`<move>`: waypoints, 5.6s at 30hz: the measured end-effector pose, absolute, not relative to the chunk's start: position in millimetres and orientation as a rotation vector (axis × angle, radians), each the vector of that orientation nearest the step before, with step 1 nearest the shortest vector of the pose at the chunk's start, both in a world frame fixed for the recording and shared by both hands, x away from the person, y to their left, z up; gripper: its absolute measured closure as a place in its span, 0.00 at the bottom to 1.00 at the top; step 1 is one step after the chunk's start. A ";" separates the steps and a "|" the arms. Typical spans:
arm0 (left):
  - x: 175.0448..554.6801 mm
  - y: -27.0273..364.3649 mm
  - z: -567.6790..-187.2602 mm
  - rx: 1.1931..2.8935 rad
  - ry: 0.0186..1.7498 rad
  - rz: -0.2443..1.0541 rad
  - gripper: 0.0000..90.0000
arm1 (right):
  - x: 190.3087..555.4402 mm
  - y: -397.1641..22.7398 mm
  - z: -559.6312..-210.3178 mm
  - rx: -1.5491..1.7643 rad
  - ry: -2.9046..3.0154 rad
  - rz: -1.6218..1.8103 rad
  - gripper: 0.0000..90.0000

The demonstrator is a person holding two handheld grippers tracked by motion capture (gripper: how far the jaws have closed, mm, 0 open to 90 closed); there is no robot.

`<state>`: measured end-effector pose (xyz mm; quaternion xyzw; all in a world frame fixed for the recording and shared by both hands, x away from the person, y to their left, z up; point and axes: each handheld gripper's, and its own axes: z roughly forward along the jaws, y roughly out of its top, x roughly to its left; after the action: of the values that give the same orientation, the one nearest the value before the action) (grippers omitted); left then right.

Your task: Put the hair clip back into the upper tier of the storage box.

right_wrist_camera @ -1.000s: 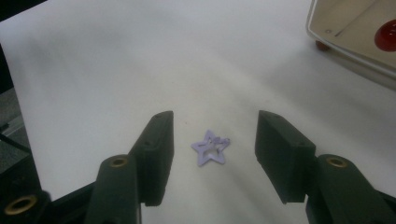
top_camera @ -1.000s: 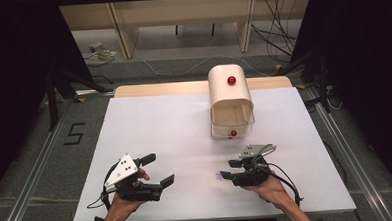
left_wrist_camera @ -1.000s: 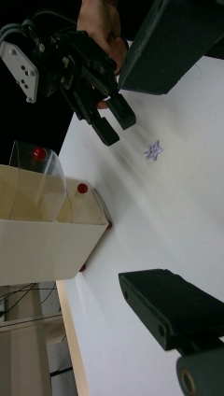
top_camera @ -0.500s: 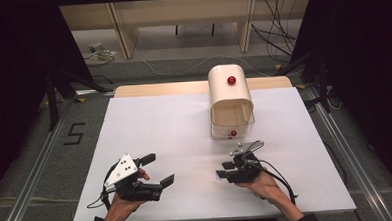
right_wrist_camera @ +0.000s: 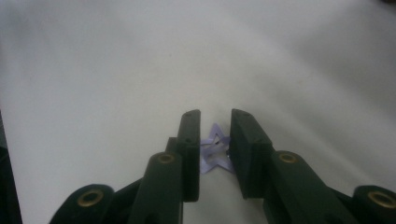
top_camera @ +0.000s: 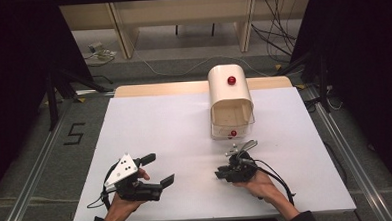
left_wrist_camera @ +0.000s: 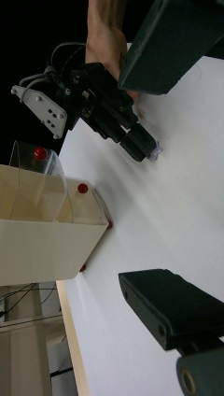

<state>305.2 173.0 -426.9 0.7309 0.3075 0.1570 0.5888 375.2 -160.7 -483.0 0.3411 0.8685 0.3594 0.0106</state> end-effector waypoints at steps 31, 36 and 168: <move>305.2 172.8 -426.5 1.697 0.718 0.364 0.07 | 366.4 -170.5 -443.1 0.997 2.626 1.325 1.00; 305.4 172.8 -426.6 1.697 0.719 0.365 0.07 | 365.0 -176.4 -430.8 0.993 2.588 1.371 1.00; 305.4 173.6 -426.5 1.693 0.717 0.367 0.07 | 416.9 -203.7 -346.3 1.106 2.093 1.532 1.00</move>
<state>305.4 173.6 -426.5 0.7278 0.3082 0.1580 0.5919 416.9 -203.7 -346.3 0.3871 0.7328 0.5362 0.1604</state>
